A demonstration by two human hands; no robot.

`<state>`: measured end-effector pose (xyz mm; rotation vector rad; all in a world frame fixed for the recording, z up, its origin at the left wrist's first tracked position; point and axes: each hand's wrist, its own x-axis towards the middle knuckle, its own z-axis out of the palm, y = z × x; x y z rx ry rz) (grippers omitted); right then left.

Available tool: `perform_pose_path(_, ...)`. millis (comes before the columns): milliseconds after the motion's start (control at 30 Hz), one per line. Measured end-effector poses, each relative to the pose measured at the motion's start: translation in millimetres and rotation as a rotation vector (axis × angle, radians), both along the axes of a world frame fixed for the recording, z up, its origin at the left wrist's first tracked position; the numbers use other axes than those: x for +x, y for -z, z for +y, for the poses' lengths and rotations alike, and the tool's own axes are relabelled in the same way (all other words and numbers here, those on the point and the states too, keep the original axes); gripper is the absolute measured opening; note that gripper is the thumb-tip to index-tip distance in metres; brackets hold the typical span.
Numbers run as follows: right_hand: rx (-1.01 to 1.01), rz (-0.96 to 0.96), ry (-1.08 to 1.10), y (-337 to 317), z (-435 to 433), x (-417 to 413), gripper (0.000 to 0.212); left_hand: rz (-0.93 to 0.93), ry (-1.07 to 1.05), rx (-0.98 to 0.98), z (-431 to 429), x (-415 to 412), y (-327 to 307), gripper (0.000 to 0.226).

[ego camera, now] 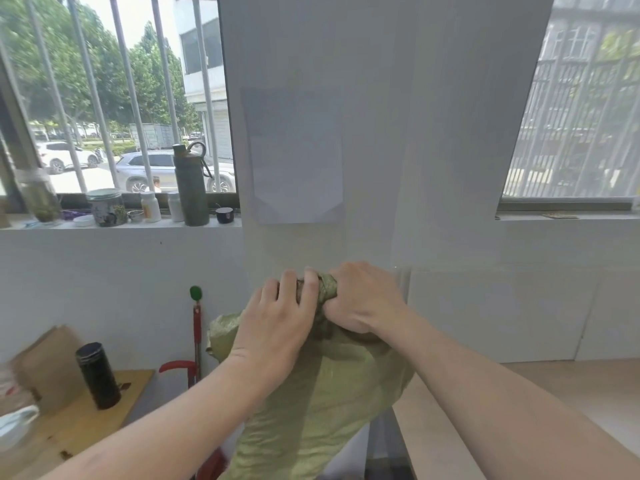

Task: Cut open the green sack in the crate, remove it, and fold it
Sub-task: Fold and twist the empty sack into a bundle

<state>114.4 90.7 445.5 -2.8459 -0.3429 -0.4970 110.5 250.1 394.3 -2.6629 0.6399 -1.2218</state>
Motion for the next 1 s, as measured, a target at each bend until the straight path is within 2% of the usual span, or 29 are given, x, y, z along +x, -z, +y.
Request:
perform_pose_path(133, -0.024, 0.018, -0.024, 2, -5, 0, 0.014, -0.011, 0.095, -0.025, 6, 9, 1, 0.058)
perform_pose_path(267, -0.091, -0.126, -0.049, 13, -6, 2, 0.022, 0.105, 0.122, -0.084, 7, 15, -4, 0.062)
perform_pose_path(433, -0.255, -0.559, 0.018, 30, -7, -3, 0.071, 0.249, 0.044, -0.151, 5, 23, -6, 0.059)
perform_pose_path(500, -0.276, -0.584, 0.011, 37, -5, -8, 0.089, 0.295, 0.040, -0.222, 5, 28, -12, 0.044)
perform_pose_path(633, -0.350, -0.473, 0.100, 49, -7, -1, 0.116, 0.470, 0.163, -0.357, 3, 34, -32, 0.018)
perform_pose_path(667, -0.353, -0.468, 0.133, 51, -9, 3, 0.113, 0.524, 0.188, -0.370, 2, 36, -36, 0.013)
perform_pose_path(700, -0.349, -0.486, 0.155, 52, -11, 6, 0.100, 0.588, 0.207, -0.380, 1, 36, -40, 0.011)
perform_pose_path(767, -0.337, -0.586, 0.168, 51, -12, 11, 0.058, 0.722, 0.243, -0.411, -2, 37, -48, 0.015)
perform_pose_path(800, -0.329, -0.636, 0.168, 50, -12, 12, 0.045, 0.789, 0.254, -0.436, -3, 36, -51, 0.019)
perform_pose_path(933, -0.321, -0.673, 0.142, 44, -14, 17, 0.030, 0.980, 0.302, -0.490, -3, 32, -60, 0.024)
perform_pose_path(1000, -0.319, -0.618, 0.127, 40, -15, 20, 0.023, 1.036, 0.323, -0.467, -1, 31, -61, 0.022)
